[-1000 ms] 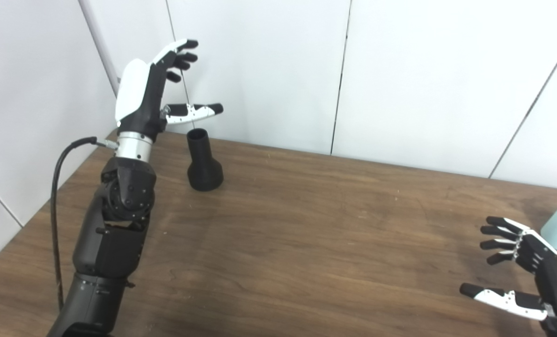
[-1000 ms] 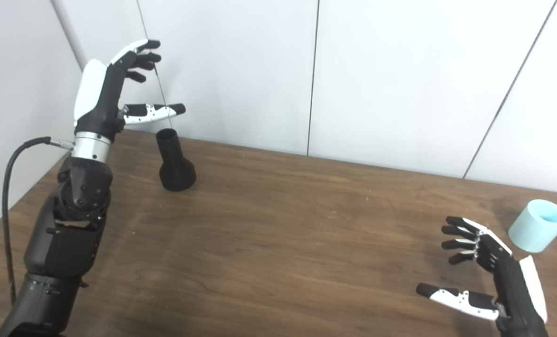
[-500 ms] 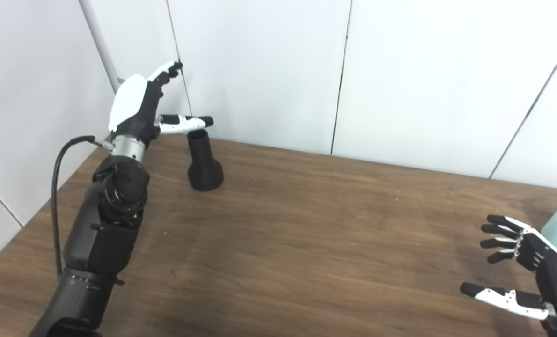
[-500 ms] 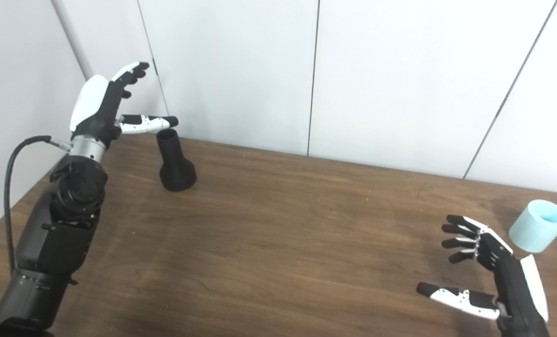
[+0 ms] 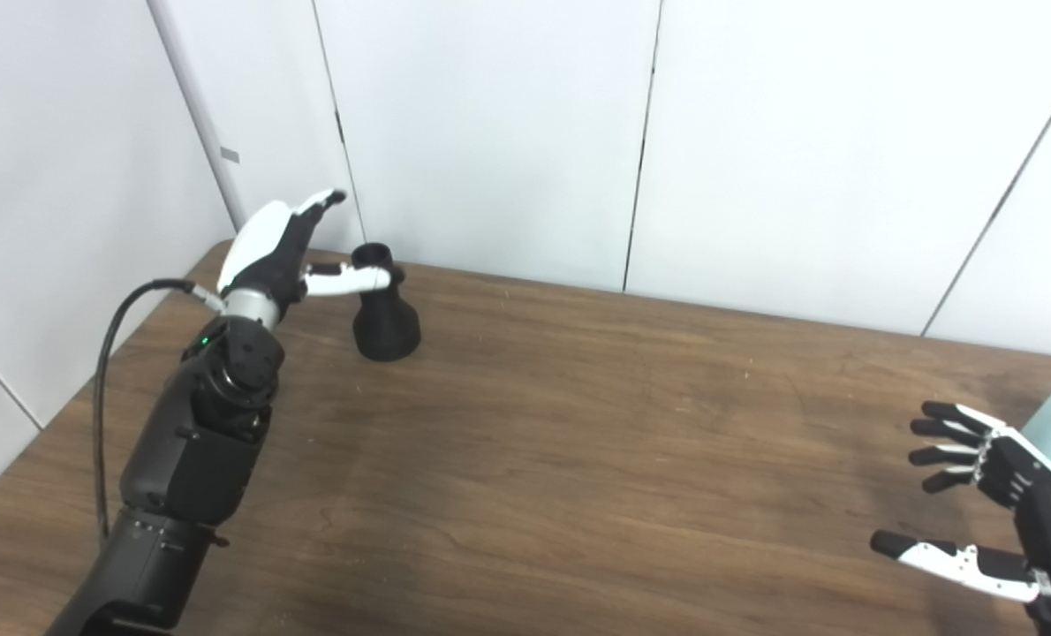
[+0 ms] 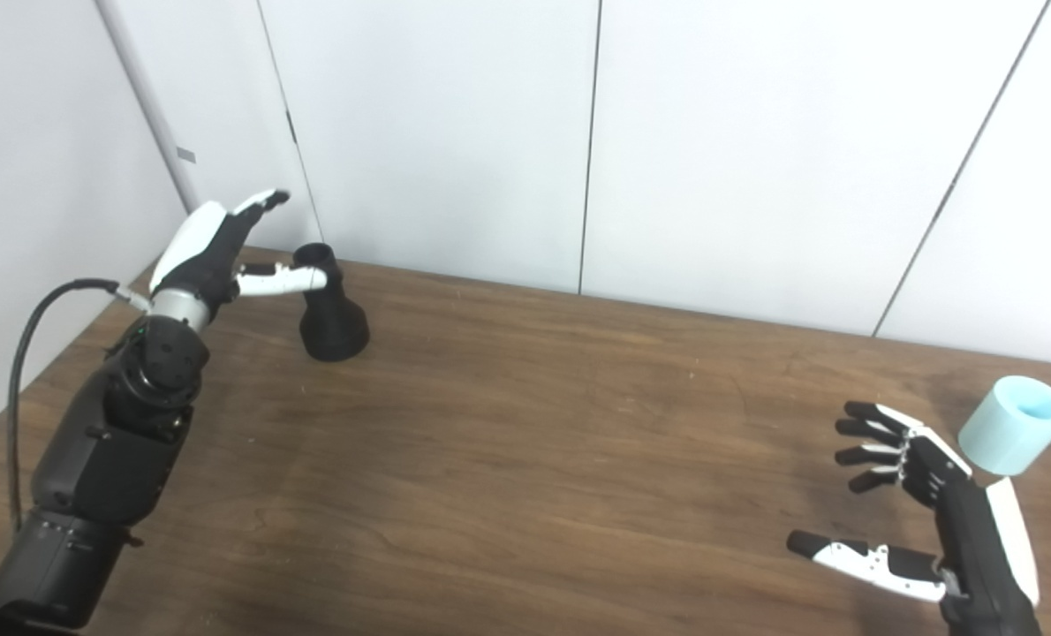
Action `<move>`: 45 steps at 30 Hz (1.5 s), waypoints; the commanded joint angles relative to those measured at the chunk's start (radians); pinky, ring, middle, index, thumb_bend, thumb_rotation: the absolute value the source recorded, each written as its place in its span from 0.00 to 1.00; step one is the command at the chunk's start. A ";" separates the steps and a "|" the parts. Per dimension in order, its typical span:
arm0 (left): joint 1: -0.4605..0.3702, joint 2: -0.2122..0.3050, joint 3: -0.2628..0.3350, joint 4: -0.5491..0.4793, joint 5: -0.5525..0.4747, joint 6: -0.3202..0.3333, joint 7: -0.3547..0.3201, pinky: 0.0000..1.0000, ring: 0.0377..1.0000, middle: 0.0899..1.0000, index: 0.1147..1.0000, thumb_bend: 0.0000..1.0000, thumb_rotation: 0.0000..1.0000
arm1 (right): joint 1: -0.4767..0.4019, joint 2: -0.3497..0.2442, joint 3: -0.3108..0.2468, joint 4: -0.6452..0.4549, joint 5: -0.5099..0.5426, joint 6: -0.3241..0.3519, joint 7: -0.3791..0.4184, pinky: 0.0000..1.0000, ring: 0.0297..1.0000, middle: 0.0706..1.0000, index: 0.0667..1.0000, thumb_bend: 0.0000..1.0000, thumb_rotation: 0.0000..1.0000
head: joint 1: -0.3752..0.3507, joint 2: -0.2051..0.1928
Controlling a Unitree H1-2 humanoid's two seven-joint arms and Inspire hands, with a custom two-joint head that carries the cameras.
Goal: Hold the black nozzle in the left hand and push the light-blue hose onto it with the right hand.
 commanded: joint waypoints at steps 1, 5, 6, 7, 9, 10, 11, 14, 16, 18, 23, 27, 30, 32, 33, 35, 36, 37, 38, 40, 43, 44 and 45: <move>-0.032 0.021 0.007 -0.008 0.002 0.004 0.034 1.00 1.00 0.96 0.90 1.00 0.45 | -0.022 -0.013 -0.013 -0.033 0.004 -0.028 -0.006 0.48 0.60 0.69 0.73 0.80 0.13 | 0.001 0.000; -0.027 0.017 0.004 0.018 0.001 -0.004 0.055 1.00 1.00 0.96 0.90 1.00 0.45 | -0.020 -0.012 -0.012 -0.039 0.003 -0.025 -0.006 0.48 0.60 0.69 0.73 0.80 0.12 | -0.001 0.003; -0.027 0.016 0.002 0.020 0.001 -0.005 0.057 1.00 1.00 0.96 0.90 1.00 0.45 | -0.020 -0.012 -0.012 -0.040 0.003 -0.024 -0.005 0.48 0.59 0.69 0.73 0.80 0.12 | -0.001 0.003; -0.028 0.015 0.000 0.025 0.002 -0.004 0.059 1.00 1.00 0.95 0.90 1.00 0.45 | -0.020 -0.012 -0.012 -0.043 0.003 -0.022 -0.005 0.48 0.59 0.69 0.73 0.80 0.12 | -0.002 0.004; -0.028 0.014 -0.007 0.036 0.007 -0.004 0.064 1.00 1.00 0.95 0.90 1.00 0.44 | -0.019 -0.014 -0.014 -0.045 0.005 -0.021 -0.005 0.48 0.59 0.69 0.73 0.80 0.13 | -0.002 0.004; -0.028 0.014 -0.011 0.042 0.009 -0.005 0.066 1.00 1.00 0.95 0.90 1.00 0.44 | -0.019 -0.014 -0.015 -0.047 0.006 -0.020 -0.005 0.48 0.59 0.69 0.73 0.80 0.13 | -0.002 0.004; -0.028 0.014 -0.014 0.045 0.009 -0.005 0.068 1.00 1.00 0.95 0.90 1.00 0.44 | -0.019 -0.014 -0.016 -0.047 0.006 -0.020 -0.005 0.48 0.59 0.69 0.73 0.80 0.13 | -0.002 0.004; -0.030 0.013 -0.026 0.060 0.004 -0.009 0.074 1.00 1.00 0.95 0.90 1.00 0.44 | -0.018 -0.014 -0.017 -0.053 0.007 -0.016 -0.004 0.48 0.59 0.69 0.73 0.80 0.13 | -0.004 0.004; -0.033 0.008 -0.035 0.074 0.000 -0.008 0.071 1.00 1.00 0.94 0.90 1.00 0.44 | -0.017 -0.012 -0.016 -0.057 0.005 -0.013 -0.005 0.48 0.59 0.69 0.72 0.80 0.13 | -0.003 0.006; -0.037 0.004 -0.043 0.090 -0.005 -0.012 0.069 1.00 1.00 0.94 0.90 1.00 0.43 | -0.017 -0.011 -0.015 -0.060 0.002 -0.011 -0.005 0.48 0.59 0.69 0.72 0.80 0.13 | -0.003 0.006; -0.041 -0.001 -0.068 0.126 -0.014 -0.024 0.060 1.00 1.00 0.92 0.87 1.00 0.42 | -0.016 -0.013 -0.017 -0.065 0.000 -0.009 -0.005 0.48 0.59 0.69 0.72 0.80 0.12 | -0.007 0.009; -0.044 0.002 -0.092 0.146 -0.021 -0.025 0.058 1.00 1.00 0.92 0.85 1.00 0.42 | -0.013 -0.012 -0.016 -0.070 -0.001 -0.006 -0.005 0.48 0.58 0.69 0.72 0.80 0.13 | -0.009 0.012; -0.056 0.001 -0.106 0.178 -0.023 -0.029 0.062 1.00 1.00 0.92 0.84 1.00 0.42 | -0.014 -0.013 -0.017 -0.066 -0.001 -0.011 -0.006 0.48 0.58 0.69 0.72 0.80 0.13 | -0.009 0.014; -0.067 0.002 -0.111 0.202 -0.026 -0.030 0.064 1.00 1.00 0.91 0.84 1.00 0.42 | -0.012 -0.013 -0.018 -0.070 0.000 -0.007 -0.006 0.48 0.58 0.69 0.72 0.80 0.12 | -0.010 0.017; -0.071 0.002 -0.113 0.212 -0.028 -0.032 0.065 1.00 1.00 0.90 0.84 1.00 0.42 | -0.011 -0.012 -0.018 -0.073 -0.001 -0.006 -0.006 0.48 0.58 0.69 0.72 0.80 0.12 | -0.011 0.018; -0.079 0.002 -0.118 0.227 -0.028 -0.033 0.068 1.00 1.00 0.90 0.84 1.00 0.42 | -0.009 -0.011 -0.017 -0.077 -0.002 -0.003 -0.006 0.48 0.58 0.69 0.72 0.80 0.12 | -0.013 0.019; -0.081 0.002 -0.120 0.232 -0.028 -0.033 0.068 1.00 1.00 0.89 0.84 1.00 0.41 | -0.008 -0.011 -0.017 -0.078 -0.001 -0.003 -0.006 0.48 0.58 0.69 0.72 0.79 0.12 | -0.013 0.020; -0.083 0.002 -0.121 0.234 -0.028 -0.032 0.069 1.00 1.00 0.89 0.84 1.00 0.41 | -0.008 -0.010 -0.017 -0.080 -0.001 -0.002 -0.006 0.48 0.58 0.69 0.72 0.79 0.12 | -0.013 0.020; -0.084 0.002 -0.122 0.235 -0.028 -0.031 0.069 1.00 1.00 0.89 0.84 1.00 0.41 | -0.007 -0.010 -0.017 -0.081 -0.001 -0.001 -0.006 0.48 0.58 0.69 0.72 0.79 0.12 | -0.013 0.020; -0.089 -0.002 -0.123 0.245 -0.029 -0.033 0.075 1.00 1.00 0.89 0.84 1.00 0.40 | -0.007 -0.011 -0.017 -0.086 -0.002 0.005 -0.005 0.48 0.58 0.69 0.72 0.80 0.12 | -0.013 0.022; -0.096 -0.006 -0.128 0.258 -0.027 -0.036 0.084 1.00 1.00 0.89 0.84 1.00 0.39 | -0.006 -0.010 -0.016 -0.090 -0.004 0.011 -0.005 0.48 0.58 0.69 0.72 0.80 0.13 | -0.015 0.023; -0.098 -0.007 -0.130 0.263 -0.025 -0.037 0.087 1.00 1.00 0.89 0.84 1.00 0.39 | -0.006 -0.010 -0.016 -0.091 -0.004 0.013 -0.005 0.48 0.58 0.69 0.72 0.80 0.12 | -0.015 0.023; -0.099 -0.007 -0.133 0.265 -0.024 -0.037 0.089 1.00 1.00 0.89 0.84 1.00 0.38 | -0.005 -0.010 -0.016 -0.093 -0.006 0.014 -0.005 0.48 0.58 0.69 0.72 0.80 0.12 | -0.017 0.025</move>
